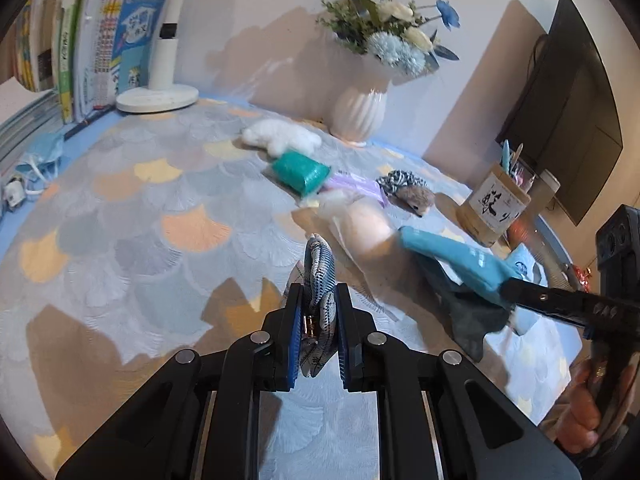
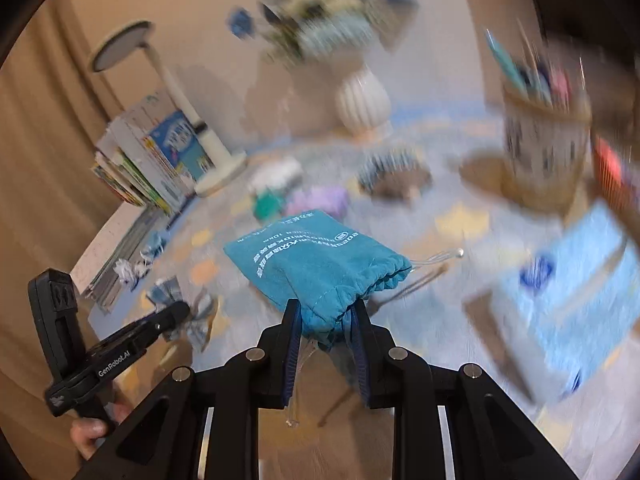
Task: Organize soft objects
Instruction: 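Grasp the plaid bow with the left tool while the right grasps the teal pouch, then carry the bow and teal pouch to the glass tray and release both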
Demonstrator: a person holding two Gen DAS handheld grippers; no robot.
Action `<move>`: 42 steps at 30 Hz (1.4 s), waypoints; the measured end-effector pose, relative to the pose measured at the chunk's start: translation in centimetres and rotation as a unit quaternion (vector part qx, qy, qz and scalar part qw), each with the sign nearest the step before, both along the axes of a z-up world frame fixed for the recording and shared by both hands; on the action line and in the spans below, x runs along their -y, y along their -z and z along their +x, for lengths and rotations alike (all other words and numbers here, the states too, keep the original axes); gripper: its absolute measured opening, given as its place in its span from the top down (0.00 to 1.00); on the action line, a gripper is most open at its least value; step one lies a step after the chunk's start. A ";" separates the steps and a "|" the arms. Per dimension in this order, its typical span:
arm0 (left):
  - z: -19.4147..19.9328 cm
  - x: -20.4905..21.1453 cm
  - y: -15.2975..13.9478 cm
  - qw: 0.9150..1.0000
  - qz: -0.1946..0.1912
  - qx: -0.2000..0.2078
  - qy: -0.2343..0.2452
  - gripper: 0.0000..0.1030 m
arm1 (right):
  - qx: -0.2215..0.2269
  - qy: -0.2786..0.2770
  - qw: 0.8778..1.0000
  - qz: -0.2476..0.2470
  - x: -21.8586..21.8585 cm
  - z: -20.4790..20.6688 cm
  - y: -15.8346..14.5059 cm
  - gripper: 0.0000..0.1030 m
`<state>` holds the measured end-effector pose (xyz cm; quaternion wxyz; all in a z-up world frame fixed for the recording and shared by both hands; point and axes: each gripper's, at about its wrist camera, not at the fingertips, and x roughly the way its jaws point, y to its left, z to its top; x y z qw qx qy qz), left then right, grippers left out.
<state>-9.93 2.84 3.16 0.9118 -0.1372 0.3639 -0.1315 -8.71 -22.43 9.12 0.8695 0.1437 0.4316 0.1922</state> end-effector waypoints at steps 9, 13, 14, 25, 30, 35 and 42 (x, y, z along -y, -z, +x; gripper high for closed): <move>0.4 0.5 1.9 0.999 -0.027 0.005 0.018 0.85 | 0.022 0.040 0.998 0.033 4.3 -2.7 -2.2 0.01; 0.3 0.5 2.0 0.999 -0.030 0.007 0.021 0.84 | 0.045 0.025 0.999 -0.015 2.9 -2.9 -2.8 0.01; 0.3 0.5 2.0 0.999 -0.030 0.007 0.022 0.84 | 0.043 0.018 0.999 -0.027 2.2 -2.6 -2.4 0.01; 0.6 0.6 2.0 0.999 -0.032 -0.001 0.025 0.85 | 0.015 0.027 0.992 -0.121 -1.3 1.3 2.9 0.36; 0.8 0.4 0.8 0.999 -0.045 -0.004 0.021 0.88 | 0.017 0.034 0.997 -0.064 0.6 1.6 2.1 0.69; 0.1 0.7 -1.6 0.997 -0.068 0.020 0.042 0.88 | 0.066 0.056 0.996 -0.032 2.2 0.0 -0.8 0.79; -0.4 1.9 -3.9 0.993 -0.093 0.039 0.062 0.88 | 0.117 0.075 0.990 0.014 4.2 -2.2 -4.2 0.79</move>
